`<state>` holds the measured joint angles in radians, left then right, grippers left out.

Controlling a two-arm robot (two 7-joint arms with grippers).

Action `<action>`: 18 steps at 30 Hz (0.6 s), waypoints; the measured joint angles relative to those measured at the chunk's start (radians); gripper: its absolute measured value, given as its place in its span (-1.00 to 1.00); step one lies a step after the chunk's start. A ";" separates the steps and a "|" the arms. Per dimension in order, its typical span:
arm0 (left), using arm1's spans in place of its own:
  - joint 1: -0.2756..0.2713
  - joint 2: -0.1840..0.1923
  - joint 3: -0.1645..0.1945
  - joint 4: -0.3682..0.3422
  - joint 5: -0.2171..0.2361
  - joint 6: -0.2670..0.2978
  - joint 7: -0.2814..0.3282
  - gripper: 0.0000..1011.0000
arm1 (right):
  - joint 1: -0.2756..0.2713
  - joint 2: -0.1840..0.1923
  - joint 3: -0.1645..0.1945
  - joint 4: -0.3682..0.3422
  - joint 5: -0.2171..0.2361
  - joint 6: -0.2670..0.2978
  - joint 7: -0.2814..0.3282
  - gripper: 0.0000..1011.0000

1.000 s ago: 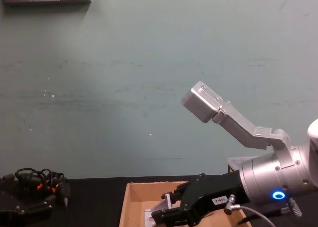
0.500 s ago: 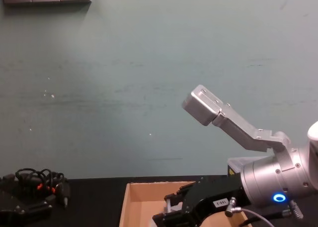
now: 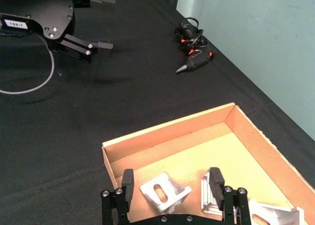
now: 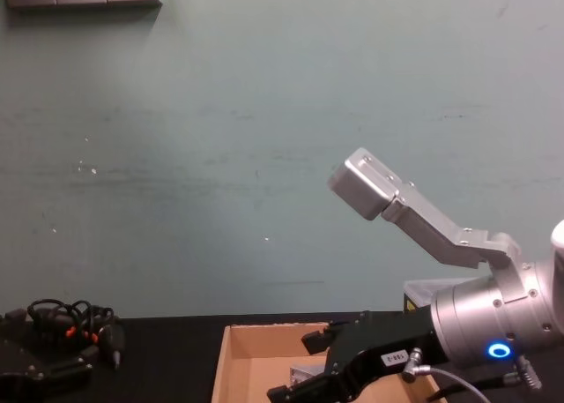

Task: Use one hand to pick up the angle iron from the table and place it into the box.

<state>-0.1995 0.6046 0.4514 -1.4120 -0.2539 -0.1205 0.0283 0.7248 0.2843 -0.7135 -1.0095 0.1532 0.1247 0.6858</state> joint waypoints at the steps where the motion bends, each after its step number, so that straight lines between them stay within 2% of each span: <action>1: 0.000 0.000 0.000 0.000 0.000 0.000 0.000 1.00 | -0.002 0.001 0.002 -0.002 0.001 0.000 0.000 0.97; 8: 0.000 0.000 0.000 0.000 0.000 0.000 0.000 1.00 | -0.037 0.020 0.040 -0.065 0.019 0.000 -0.025 0.98; 18: 0.000 0.000 0.000 0.000 0.000 0.000 0.000 1.00 | -0.154 0.087 0.144 -0.253 0.077 -0.014 -0.116 0.98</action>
<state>-0.1995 0.6047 0.4514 -1.4120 -0.2539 -0.1205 0.0283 0.5712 0.3713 -0.5693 -1.2626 0.2299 0.1107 0.5700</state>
